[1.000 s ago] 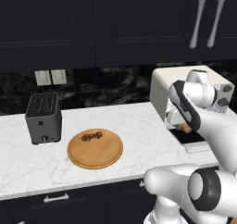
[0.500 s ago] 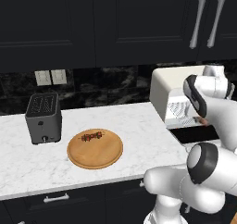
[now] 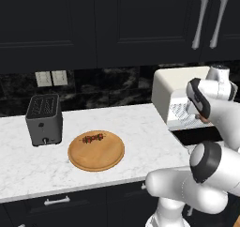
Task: Pick up the kebab skewer and baguette bread, and place them inside the toaster oven. Close the toaster oven door and start by setting the timer.
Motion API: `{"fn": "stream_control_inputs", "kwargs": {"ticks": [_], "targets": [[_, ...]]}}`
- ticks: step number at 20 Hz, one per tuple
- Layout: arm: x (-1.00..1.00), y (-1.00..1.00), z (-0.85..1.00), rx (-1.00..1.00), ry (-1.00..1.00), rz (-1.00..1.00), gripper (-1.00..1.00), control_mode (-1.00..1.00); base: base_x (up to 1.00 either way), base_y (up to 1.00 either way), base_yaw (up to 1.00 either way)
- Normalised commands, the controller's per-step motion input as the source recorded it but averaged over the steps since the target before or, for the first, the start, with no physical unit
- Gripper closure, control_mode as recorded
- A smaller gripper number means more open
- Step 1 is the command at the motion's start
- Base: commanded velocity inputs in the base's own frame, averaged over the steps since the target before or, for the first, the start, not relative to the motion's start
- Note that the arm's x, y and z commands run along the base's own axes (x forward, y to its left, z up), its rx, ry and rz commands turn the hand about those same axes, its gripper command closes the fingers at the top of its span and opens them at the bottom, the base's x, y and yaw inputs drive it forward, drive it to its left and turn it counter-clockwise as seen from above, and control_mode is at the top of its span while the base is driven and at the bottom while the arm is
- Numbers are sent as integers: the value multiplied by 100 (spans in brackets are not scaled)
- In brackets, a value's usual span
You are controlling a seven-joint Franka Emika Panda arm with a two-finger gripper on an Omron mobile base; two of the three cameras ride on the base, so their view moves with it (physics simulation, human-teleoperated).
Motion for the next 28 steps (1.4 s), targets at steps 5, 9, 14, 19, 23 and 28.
{"fn": "stream_control_inputs", "kwargs": {"ticks": [5,9,14,19,23,28], "targets": [[26,-9,0,0,-2,-1,100,-100,0,0,0],[22,0,-2,0,-1,0,100,-100,0,0,0],[14,-1,-5,0,-3,0,100,-100,0,0,0],[7,0,-16,0,-11,0,100,-100,0,0,0],[14,0,-18,4,-13,3,100,-100,0,0,0],[19,0,-7,4,-2,4,100,-100,0,0,0]]}}
